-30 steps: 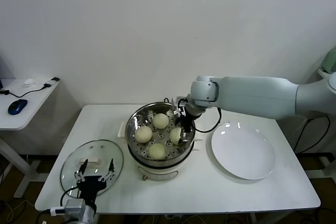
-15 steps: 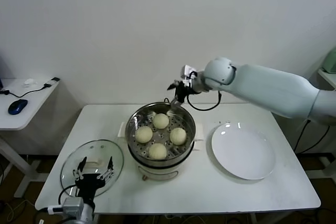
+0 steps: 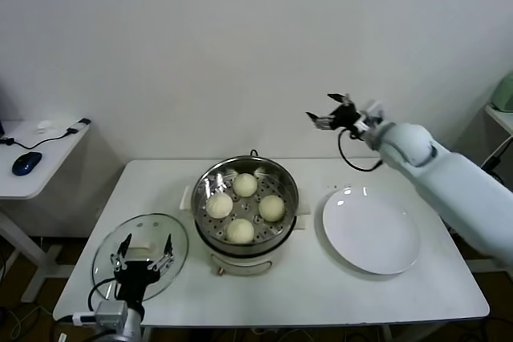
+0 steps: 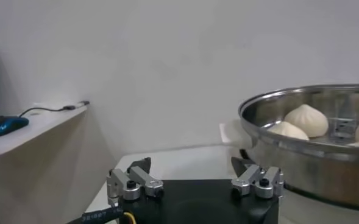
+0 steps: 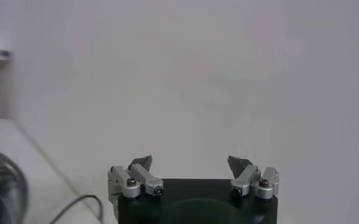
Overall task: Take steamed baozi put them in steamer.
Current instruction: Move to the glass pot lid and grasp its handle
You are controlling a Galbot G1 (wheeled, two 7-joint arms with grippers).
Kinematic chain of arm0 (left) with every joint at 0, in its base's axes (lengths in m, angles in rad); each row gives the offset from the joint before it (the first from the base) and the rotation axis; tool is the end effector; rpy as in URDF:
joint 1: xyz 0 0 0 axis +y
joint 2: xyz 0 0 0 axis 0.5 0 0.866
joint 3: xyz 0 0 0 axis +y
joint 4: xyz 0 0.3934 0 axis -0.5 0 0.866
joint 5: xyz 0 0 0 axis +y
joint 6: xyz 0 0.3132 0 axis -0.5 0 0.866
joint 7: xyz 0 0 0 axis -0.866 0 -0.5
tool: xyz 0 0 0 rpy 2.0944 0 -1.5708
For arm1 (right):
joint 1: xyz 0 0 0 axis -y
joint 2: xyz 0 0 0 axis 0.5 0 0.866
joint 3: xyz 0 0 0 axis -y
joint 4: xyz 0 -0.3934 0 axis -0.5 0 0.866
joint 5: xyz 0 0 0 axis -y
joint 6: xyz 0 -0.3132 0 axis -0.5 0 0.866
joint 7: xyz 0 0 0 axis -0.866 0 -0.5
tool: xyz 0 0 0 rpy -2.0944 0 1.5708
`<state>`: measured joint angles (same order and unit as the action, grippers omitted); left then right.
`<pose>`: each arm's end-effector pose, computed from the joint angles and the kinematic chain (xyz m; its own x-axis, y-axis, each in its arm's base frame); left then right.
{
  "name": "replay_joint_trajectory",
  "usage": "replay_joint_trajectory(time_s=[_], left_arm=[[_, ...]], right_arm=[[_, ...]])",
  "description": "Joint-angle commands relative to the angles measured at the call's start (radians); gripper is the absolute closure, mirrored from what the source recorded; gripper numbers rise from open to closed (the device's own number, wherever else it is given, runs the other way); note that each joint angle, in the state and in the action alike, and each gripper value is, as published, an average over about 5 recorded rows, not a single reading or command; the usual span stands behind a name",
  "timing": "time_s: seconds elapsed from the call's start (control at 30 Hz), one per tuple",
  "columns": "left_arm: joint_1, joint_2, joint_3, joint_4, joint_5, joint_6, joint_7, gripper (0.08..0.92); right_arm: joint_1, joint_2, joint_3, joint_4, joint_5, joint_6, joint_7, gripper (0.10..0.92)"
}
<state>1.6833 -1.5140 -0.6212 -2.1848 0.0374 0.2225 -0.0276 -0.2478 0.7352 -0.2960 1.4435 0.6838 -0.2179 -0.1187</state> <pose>0.0795 0.0370 -0.3212 -0.9674 -0.1037 0.2310 -0.0707 0.9866 0.1469 0.4768 -0.1690 -0.1679 -0.8908 -0.4111 0.1936 -0.4543 0.8160 -0.3574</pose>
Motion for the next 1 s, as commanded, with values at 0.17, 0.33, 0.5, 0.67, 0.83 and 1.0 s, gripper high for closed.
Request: replay_joint_trajectory(time_s=[0.17,0.33,0.5,0.67,0.83,1.0], left_arm=[[-0.002,0.000,0.001,0.000,0.013,-0.014,0.001,0.177],[-0.001,0.007,-0.004,0.015,0.021,-0.043,-0.004,0.177],[-0.004,0.012,-0.014,0.047,0.118,-0.109,-0.035,0.177],[0.001,0.020,-0.033,0.090,0.209,-0.194,-0.056,0.177],[0.018,0.038,-0.046,0.135,0.301,-0.273,-0.110,0.177],[0.015,0.067,-0.070,0.203,0.573,-0.325,-0.229,0.177]], right_arm=[[-0.994,0.076,0.868,0.140,-0.192,0.270,0.030,0.203],[-1.123,0.198,0.889,0.169,-0.211,0.358,0.033,0.203],[-1.190,0.296,0.869,0.161,-0.245,0.439,0.036,0.203],[-1.230,0.354,0.848,0.164,-0.257,0.457,0.044,0.203],[-1.253,0.387,0.837,0.177,-0.278,0.440,0.072,0.203],[-1.262,0.397,0.814,0.185,-0.279,0.421,0.090,0.203]])
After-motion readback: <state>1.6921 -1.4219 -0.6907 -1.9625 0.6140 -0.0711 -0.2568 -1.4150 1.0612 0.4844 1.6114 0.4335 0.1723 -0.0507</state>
